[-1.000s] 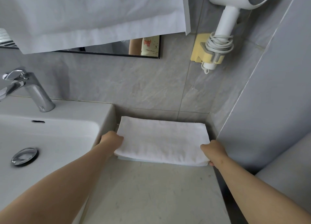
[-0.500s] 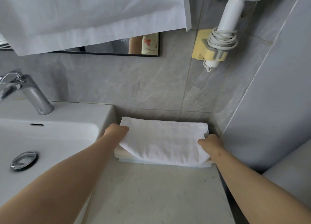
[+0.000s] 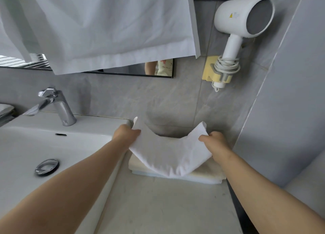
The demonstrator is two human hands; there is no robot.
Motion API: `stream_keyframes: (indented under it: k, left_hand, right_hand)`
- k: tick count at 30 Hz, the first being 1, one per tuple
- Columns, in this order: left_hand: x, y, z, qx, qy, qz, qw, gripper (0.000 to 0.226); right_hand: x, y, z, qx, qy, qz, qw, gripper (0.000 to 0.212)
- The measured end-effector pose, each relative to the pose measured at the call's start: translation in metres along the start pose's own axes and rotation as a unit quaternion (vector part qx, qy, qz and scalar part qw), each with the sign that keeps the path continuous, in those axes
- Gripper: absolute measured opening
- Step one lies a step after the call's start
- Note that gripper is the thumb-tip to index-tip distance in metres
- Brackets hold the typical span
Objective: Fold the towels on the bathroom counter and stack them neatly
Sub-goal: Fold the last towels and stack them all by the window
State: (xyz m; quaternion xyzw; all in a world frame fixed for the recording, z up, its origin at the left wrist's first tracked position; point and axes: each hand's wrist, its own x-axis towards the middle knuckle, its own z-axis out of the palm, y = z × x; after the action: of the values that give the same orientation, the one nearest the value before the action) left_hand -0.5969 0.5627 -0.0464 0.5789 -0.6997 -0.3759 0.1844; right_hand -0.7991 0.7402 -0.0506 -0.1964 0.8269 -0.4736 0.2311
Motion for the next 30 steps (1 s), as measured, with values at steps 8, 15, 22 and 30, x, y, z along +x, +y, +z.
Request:
stream_keyframes:
  k: [8, 15, 22, 30]
  left_hand:
    - [-0.051, -0.024, -0.081, 0.008, 0.081, 0.034, 0.996, 0.029]
    - [-0.087, -0.073, -0.153, 0.006, 0.166, 0.019, 0.986, 0.029]
    - [-0.119, -0.138, -0.222, -0.011, 0.228, -0.008, 0.974, 0.031]
    - [-0.152, -0.245, -0.325, -0.011, 0.273, -0.061, 0.960, 0.026]
  right_hand:
    - [-0.050, -0.052, 0.029, 0.046, -0.048, -0.079, 0.995, 0.022]
    - [-0.099, -0.086, 0.075, 0.045, -0.104, -0.121, 0.986, 0.021]
    - [-0.163, -0.114, 0.142, 0.051, -0.185, -0.144, 0.971, 0.022]
    - [-0.256, -0.149, 0.252, 0.041, -0.253, -0.177, 0.950, 0.010]
